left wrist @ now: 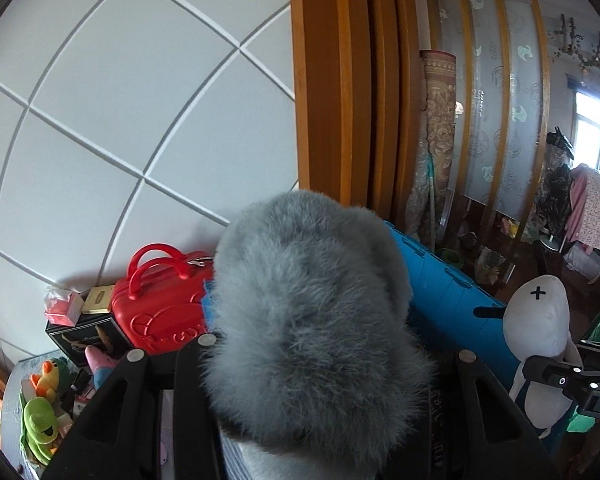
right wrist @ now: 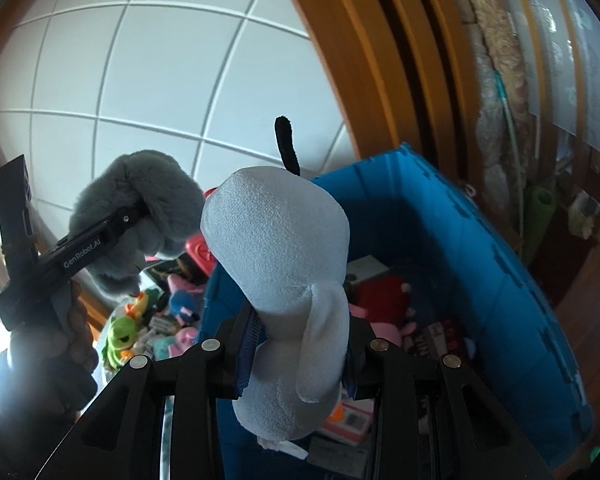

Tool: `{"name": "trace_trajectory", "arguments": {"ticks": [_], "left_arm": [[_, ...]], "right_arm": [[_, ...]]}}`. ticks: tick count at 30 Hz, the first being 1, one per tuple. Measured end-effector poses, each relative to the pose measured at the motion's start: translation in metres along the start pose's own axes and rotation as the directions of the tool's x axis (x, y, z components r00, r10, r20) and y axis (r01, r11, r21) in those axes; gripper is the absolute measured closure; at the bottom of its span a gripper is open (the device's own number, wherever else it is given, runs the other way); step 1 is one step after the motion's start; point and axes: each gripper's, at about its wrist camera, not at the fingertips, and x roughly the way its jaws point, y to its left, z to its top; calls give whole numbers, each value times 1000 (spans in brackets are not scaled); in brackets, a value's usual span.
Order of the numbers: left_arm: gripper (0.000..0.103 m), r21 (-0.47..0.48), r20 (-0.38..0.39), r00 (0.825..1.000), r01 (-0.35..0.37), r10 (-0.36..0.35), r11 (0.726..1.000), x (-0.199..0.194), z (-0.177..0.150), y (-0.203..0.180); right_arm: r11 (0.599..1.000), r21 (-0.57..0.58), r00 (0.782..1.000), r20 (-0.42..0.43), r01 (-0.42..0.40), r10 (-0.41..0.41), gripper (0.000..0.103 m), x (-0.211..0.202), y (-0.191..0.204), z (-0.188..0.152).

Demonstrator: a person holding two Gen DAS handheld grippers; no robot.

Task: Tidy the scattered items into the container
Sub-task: 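Lift the grey plush and white plush and carry both over the blue crate, then open the left tool to drop the grey plush while the right tool releases the white plush, then withdraw both open tools from the crate back over the pile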

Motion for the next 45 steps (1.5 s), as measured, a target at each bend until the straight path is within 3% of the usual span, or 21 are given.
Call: {"name": "trace_trajectory", "arguments": {"ticks": [8,25,26,28,29,30,31,32,45], "left_arm": [[62,41,-6,996,84,-84,996,18,14,-33],[62,35,-39,990,134,-133,990,46,19,-51],[59,21,-42,989,146,-145,989,48,20,-50],[42,3,-60,986,157,-156,988,53,21,-46],[15,-3,-63,986,156,-156,988,54,22,-45],[0,-12,-52,987,154,-155,988,53,21,-42],[0,-24,-36,988,151,-152,988,51,21,-38],[0,-32,-31,989,144,-145,989,51,21,-33],[0,-104,-78,995,47,-55,993,35,-8,35]], "right_arm": [[997,56,998,-8,59,-58,69,-8,-35,-2],[993,83,996,-36,87,-84,69,-2,-59,3],[993,81,996,-35,85,-83,68,-1,-59,4],[993,76,996,-28,85,-83,66,-1,-58,5],[993,72,995,-20,95,-94,55,-2,-57,6],[991,68,993,-12,115,-114,22,-3,-57,7],[989,71,991,1,132,-133,7,-3,-57,9],[986,75,988,25,147,-150,1,-6,-58,11],[997,28,997,12,73,-73,1,8,-28,16]]}}
